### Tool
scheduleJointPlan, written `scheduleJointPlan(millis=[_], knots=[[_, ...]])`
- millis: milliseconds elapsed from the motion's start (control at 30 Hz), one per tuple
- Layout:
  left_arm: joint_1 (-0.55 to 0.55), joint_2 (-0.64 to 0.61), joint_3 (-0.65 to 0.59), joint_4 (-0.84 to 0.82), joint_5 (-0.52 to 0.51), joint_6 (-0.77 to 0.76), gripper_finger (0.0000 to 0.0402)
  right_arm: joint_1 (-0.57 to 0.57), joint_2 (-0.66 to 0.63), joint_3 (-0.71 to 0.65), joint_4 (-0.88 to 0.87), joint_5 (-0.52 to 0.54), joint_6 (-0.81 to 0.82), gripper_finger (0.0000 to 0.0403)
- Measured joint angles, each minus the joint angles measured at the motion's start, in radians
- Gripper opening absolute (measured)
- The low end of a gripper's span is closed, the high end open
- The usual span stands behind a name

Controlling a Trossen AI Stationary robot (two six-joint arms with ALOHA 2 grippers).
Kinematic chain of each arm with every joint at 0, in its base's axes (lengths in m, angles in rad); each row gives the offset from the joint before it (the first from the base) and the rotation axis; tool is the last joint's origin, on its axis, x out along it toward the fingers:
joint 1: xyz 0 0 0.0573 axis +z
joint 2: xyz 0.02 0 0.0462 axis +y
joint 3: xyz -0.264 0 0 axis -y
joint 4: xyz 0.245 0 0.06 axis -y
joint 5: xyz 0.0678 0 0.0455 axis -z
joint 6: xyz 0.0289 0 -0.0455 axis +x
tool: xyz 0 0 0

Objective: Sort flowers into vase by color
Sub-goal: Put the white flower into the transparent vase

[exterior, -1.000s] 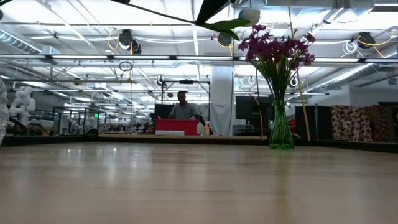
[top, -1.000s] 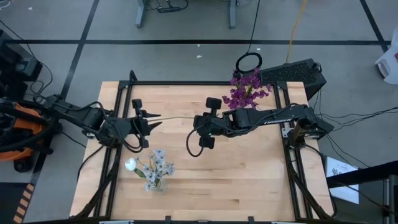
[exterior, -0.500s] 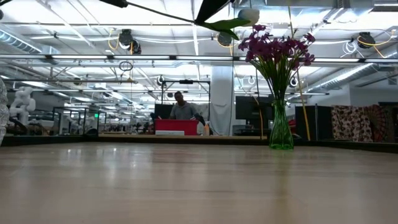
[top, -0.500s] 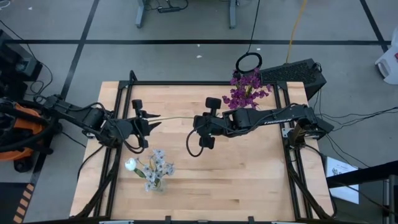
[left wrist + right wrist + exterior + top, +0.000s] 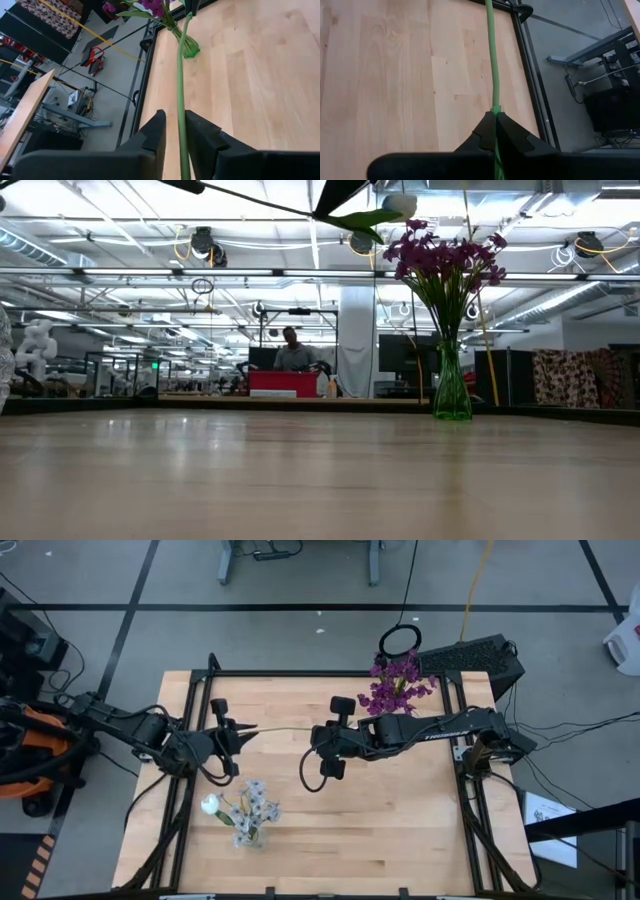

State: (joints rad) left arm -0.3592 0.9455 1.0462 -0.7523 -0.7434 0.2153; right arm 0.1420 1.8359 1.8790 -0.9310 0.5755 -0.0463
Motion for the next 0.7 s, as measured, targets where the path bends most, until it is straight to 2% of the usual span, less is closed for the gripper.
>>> scheduleJointPlan(millis=[167, 400, 700], knots=[[0.0, 0.0, 0.0, -0.001, 0.002, 0.0, 0.0061, 0.002, 0.0, 0.0, 0.008, 0.0, 0.0, 0.0], [0.0, 0.0, 0.0, 0.0, 0.002, -0.001, 0.0083, 0.003, 0.0, 0.0, 0.008, 0.0, 0.0, 0.0], [0.0, 0.0, 0.0, -0.017, 0.001, -0.048, 0.0085, 0.004, 0.0, 0.0, 0.026, 0.0, -0.002, 0.0]])
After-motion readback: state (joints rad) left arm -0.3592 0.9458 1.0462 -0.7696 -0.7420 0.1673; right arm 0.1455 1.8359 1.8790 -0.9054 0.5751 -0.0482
